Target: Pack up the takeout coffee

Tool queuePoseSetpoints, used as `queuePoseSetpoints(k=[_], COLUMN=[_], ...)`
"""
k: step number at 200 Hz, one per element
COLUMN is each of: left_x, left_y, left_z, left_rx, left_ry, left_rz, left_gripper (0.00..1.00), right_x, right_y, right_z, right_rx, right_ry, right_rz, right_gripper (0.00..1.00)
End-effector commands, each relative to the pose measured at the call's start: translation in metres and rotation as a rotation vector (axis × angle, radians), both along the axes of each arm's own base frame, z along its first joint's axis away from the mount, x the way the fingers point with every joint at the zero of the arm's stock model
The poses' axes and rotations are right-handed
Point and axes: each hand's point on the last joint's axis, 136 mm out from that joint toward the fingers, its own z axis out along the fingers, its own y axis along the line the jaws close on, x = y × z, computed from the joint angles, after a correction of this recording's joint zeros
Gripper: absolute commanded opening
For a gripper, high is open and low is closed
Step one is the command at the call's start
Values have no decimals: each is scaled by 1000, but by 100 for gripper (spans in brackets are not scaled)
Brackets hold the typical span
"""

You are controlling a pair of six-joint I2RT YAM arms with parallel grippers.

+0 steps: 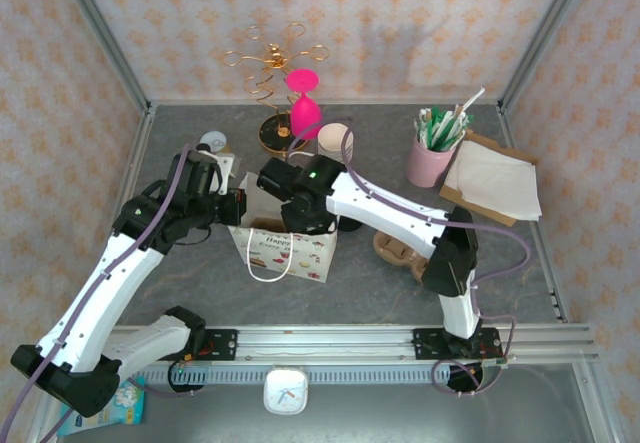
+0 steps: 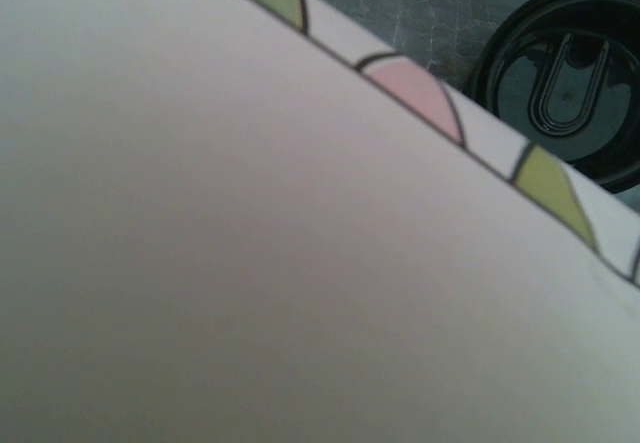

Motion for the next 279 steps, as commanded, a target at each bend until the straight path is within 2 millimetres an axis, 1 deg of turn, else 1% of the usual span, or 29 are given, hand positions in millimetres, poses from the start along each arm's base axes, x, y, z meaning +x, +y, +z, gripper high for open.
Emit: queuePoseSetpoints(k=[1,32,61,101,116,150,178,200,214,238,279], left_x=[1,-1,-2,-1,-1,-3,-3,-3,-4,-3,-4], left_y=[-3,-1,-2,-4,-4,1,4,4,5,4,7], left_z=[3,4,5,8,6,6,8,7,6,6,8], left_rx=[-35,-31,-36,-52,-50,-32,-22,-19,-15,-16,-11], left_ry=[-14,-15,-18,-23,-18,-18,-22,-20,-18,-17,-20], left_rz=[3,7,3,1,2,17,28,24,26,25,33], left_gripper=[7,9,10,15,19,21,23,23,26,26,27], right_x=[0,0,0,0,2,2,2,2,2,3,2], right_y=[4,4,3,4,4,4,9,7,3,2,4], right_z=[-2,-1,-1,-2,-3,-5,1,5,3,2,-12], right_rx=[-19,-19,-19,-25,-30,-39,-15,-11,-21,-29,-59], right_ry=[-7,-10,-15,-20,-24,-26,-27,-35,-38,-46,-22], right_rz=[14,14,10,9,2,6,11,6,1,-5,3], right_gripper=[37,37,37,37,37,37,36,35,35,35,34])
